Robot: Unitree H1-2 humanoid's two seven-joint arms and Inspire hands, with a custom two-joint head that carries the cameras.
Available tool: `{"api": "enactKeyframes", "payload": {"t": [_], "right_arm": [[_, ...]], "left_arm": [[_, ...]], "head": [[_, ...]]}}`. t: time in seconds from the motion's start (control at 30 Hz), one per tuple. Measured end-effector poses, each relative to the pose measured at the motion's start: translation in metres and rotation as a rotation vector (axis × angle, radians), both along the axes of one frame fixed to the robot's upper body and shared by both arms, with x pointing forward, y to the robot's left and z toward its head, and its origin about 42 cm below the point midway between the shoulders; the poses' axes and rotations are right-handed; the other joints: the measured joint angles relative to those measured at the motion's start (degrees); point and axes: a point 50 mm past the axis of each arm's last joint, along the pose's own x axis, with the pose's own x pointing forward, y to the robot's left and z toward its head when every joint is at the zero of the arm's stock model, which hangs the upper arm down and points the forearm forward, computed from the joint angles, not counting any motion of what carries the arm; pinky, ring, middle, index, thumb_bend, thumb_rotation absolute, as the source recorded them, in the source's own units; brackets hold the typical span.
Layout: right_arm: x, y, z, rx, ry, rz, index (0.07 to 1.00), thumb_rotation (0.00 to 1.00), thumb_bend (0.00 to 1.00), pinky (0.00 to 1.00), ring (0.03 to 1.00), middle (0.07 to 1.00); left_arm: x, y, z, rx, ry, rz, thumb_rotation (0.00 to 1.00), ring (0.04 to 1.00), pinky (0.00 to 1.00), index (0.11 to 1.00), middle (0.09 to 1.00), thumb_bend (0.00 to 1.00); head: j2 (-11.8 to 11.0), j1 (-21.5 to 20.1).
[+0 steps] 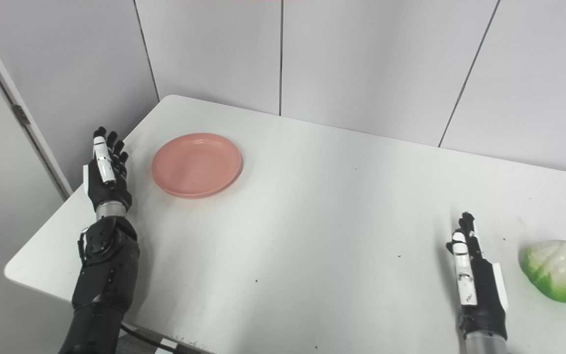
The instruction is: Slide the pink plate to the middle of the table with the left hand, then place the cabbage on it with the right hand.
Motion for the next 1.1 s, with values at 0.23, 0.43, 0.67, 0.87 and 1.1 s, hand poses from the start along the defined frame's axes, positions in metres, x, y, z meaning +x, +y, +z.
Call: {"api": "enactKeyframes", "payload": {"t": [0.23,0.43,0.67,0.87,1.1], "right_arm": [[0.0,0.0,0.0,0.001,0.0,0.003,0.99,1.0,0.15,1.0,0.99,0.992],[-0.002,0.001,0.0,0.008,0.001,0.002,0.991,1.0,0.13,1.0,0.996,0.997],[-0.002,0.002,0.0,0.011,0.002,0.003,0.991,1.0,0.15,1.0,1.0,1.0],[-0.002,0.002,0.001,0.014,0.006,0.004,0.991,1.0,0.18,1.0,1.0,1.0],[-0.002,0.003,0.001,0.012,0.007,0.003,0.988,1.0,0.18,1.0,1.0,1.0]], "left_arm": [[0.013,-0.004,0.0,0.009,0.015,-0.023,1.0,0.944,0.96,0.94,0.934,0.45],[0.02,-0.01,-0.002,0.011,0.027,-0.053,1.0,0.927,0.95,0.925,0.921,0.44],[0.026,-0.019,-0.003,0.025,0.032,-0.099,1.0,0.939,0.97,0.921,0.927,0.44],[0.031,-0.03,-0.005,0.052,0.044,-0.153,1.0,0.931,0.97,0.926,0.928,0.44],[0.038,-0.051,-0.006,0.086,0.075,-0.223,1.0,0.924,0.96,0.92,0.923,0.45]], "head": [[0.1,-0.3],[0.2,-0.7],[0.4,-1.4],[0.5,-2.0],[0.8,-2.5]]}}
